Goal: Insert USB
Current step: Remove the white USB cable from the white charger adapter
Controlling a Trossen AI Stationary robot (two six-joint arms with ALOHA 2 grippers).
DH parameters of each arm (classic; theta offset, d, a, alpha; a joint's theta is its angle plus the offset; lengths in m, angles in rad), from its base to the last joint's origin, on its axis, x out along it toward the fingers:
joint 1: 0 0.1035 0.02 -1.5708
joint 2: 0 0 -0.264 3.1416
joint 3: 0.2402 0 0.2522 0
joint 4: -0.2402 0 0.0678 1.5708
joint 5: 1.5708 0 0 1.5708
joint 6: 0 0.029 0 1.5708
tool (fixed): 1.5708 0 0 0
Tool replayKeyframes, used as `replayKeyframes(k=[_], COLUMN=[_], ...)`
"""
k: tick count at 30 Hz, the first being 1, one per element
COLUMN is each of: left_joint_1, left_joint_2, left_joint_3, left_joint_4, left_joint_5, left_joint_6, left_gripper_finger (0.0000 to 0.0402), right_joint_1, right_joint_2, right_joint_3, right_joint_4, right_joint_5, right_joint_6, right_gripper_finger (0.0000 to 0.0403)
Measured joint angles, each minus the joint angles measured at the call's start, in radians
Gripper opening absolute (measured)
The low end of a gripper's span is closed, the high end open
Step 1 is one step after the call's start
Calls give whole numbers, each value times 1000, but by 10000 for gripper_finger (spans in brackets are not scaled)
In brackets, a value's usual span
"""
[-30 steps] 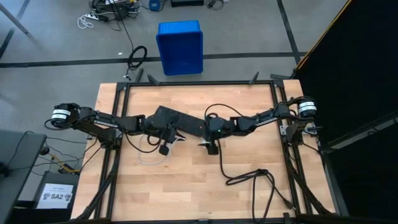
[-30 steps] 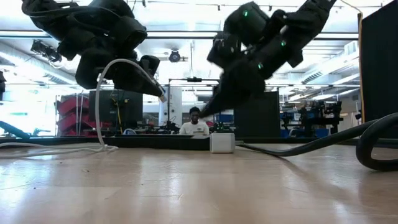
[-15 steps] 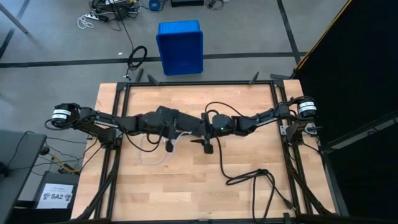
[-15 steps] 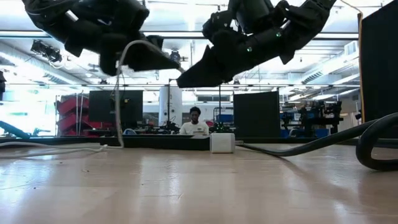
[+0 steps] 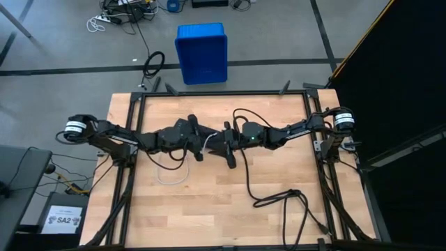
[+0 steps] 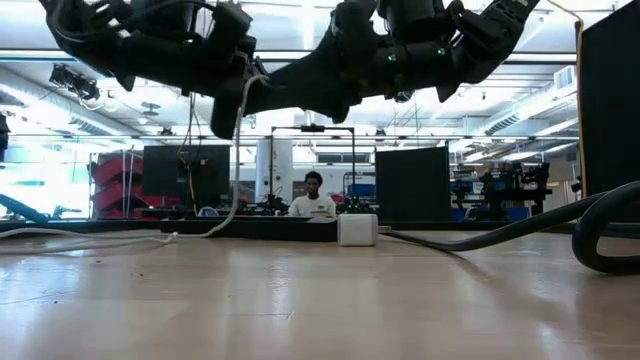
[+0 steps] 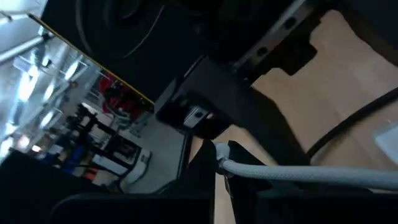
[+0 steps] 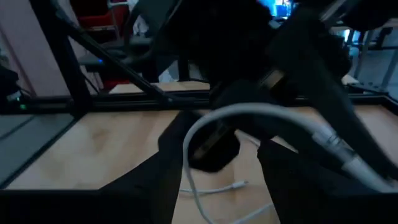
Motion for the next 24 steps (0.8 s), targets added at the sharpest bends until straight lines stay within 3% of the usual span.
replayKeyframes(k=[8, 17, 24], left_joint_1=[-37, -38, -48], left_joint_2=[146, 231, 238], left_joint_3=[2, 65, 71], left_joint_4=[273, 329, 322], left_joint_5=[-162, -208, -259], left_joint_6=[173, 259, 293], left_gripper_finger=[1, 0, 2], right_joint_1=[-30, -46, -46], right_joint_2=[0, 0, 0], right_joint_3=[-1, -1, 0], right_joint_4=[-3, -27, -63], right_joint_5=[-42, -38, -45], right_joint_6=[89, 121, 79], right_gripper_finger=[183, 171, 97])
